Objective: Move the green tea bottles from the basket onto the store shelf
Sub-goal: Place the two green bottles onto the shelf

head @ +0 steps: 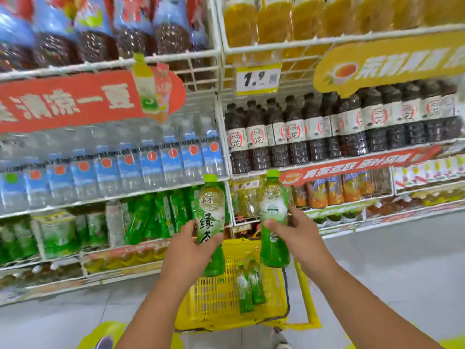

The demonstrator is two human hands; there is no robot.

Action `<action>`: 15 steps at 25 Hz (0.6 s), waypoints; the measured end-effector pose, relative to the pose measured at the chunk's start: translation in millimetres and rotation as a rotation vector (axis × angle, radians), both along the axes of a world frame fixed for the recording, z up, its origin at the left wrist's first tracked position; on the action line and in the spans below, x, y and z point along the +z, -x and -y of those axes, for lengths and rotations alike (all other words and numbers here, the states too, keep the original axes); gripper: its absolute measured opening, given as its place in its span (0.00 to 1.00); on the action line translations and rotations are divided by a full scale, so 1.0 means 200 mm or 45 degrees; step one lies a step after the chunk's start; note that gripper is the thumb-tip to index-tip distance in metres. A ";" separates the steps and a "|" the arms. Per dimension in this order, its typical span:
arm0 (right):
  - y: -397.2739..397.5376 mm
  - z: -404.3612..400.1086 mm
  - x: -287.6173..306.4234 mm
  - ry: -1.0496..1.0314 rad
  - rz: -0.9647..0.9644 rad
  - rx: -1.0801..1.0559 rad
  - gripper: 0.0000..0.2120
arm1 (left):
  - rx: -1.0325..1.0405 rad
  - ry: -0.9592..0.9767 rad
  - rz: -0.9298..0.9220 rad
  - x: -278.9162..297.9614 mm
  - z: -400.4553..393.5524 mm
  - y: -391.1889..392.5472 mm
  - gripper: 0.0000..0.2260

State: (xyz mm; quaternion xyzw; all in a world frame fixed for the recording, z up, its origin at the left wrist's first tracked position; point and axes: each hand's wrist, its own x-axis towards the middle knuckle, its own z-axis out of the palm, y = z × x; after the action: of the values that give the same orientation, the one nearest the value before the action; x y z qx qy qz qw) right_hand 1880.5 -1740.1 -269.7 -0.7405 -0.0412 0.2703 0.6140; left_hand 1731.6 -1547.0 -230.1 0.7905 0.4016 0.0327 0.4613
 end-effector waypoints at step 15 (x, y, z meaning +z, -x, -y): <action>0.00 -0.05 1.30 -0.234 0.430 -0.008 0.21 | 0.046 -0.055 0.630 1.17 -0.06 -0.02 0.30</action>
State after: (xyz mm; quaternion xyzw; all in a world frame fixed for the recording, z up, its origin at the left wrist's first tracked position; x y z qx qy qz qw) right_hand 1880.9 -1730.7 -9.1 -0.7163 -0.1658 0.1355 0.6641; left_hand 1735.7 -1535.2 4.4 0.7606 0.2897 0.2422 0.5280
